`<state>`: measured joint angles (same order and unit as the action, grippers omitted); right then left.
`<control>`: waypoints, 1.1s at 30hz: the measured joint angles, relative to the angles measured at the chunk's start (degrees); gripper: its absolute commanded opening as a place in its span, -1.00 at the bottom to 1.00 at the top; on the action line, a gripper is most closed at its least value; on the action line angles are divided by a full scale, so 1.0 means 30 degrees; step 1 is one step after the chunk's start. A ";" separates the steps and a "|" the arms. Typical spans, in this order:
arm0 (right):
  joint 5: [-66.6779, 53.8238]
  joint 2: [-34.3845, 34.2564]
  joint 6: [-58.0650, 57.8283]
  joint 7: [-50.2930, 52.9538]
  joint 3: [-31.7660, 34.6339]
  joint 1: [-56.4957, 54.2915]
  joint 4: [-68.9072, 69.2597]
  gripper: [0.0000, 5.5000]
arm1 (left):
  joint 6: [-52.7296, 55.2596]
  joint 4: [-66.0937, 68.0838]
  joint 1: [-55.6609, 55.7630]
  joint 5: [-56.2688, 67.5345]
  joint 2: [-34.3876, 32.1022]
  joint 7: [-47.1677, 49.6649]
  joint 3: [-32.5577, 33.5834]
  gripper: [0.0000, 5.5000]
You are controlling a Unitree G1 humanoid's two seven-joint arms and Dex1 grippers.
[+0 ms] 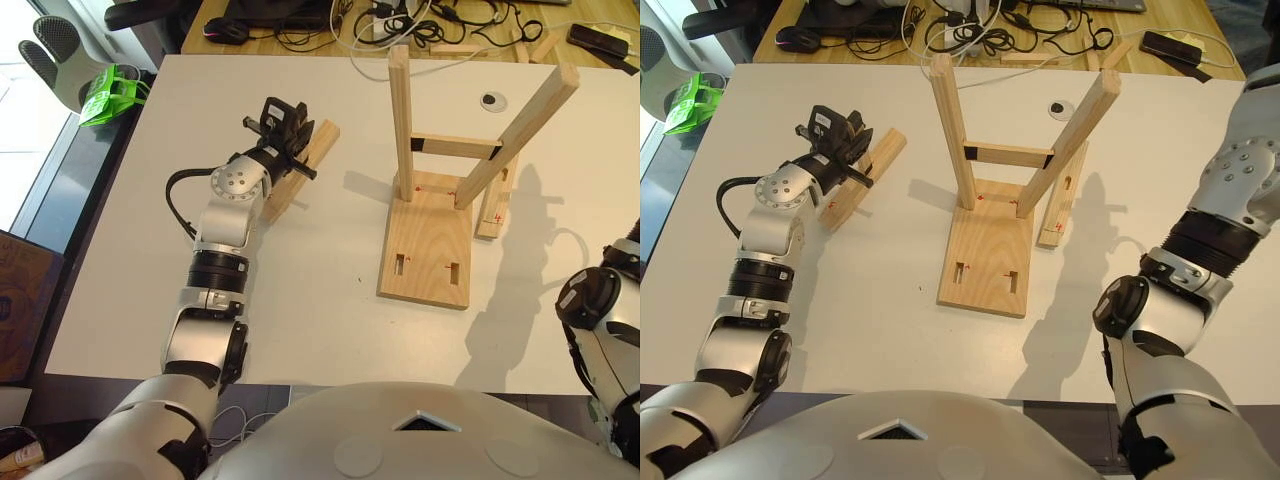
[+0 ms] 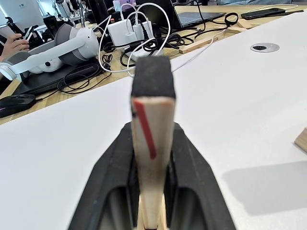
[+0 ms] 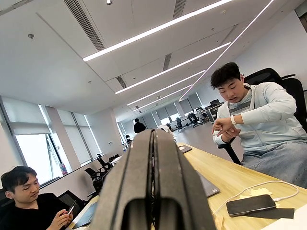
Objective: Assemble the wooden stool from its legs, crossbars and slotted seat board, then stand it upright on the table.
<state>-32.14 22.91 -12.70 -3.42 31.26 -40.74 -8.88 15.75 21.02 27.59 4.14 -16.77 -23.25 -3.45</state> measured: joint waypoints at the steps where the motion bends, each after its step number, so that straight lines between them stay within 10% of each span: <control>1: -0.0015 -0.0016 0.0000 0.0000 -0.0049 0.0000 0.0000 -1.00 | 0.0349 -0.0017 0.0094 0.0130 0.0010 -0.0010 0.0091 -0.85; 7: -0.0085 -0.0062 -0.0005 -0.0195 -0.0262 0.0057 0.0013 -1.00 | 0.0273 -0.0622 -0.0400 0.0457 0.0117 0.0007 0.0428 -0.85; 21: -0.0100 -0.0176 -0.0004 -0.0362 -0.0462 0.0524 0.0031 -1.00 | -0.1451 -0.2262 -0.1174 -0.0033 0.0737 0.2149 0.0938 -0.09; 33: -0.0016 -0.0211 0.0204 -0.0593 -0.0770 0.0870 0.0024 -1.00 | 0.1279 -0.4166 0.4700 0.0461 0.1375 0.2955 0.1335 -0.09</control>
<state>-32.19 22.28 -12.09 -5.20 28.95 -38.13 -8.81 19.59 8.52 41.69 5.52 -12.64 -14.39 0.55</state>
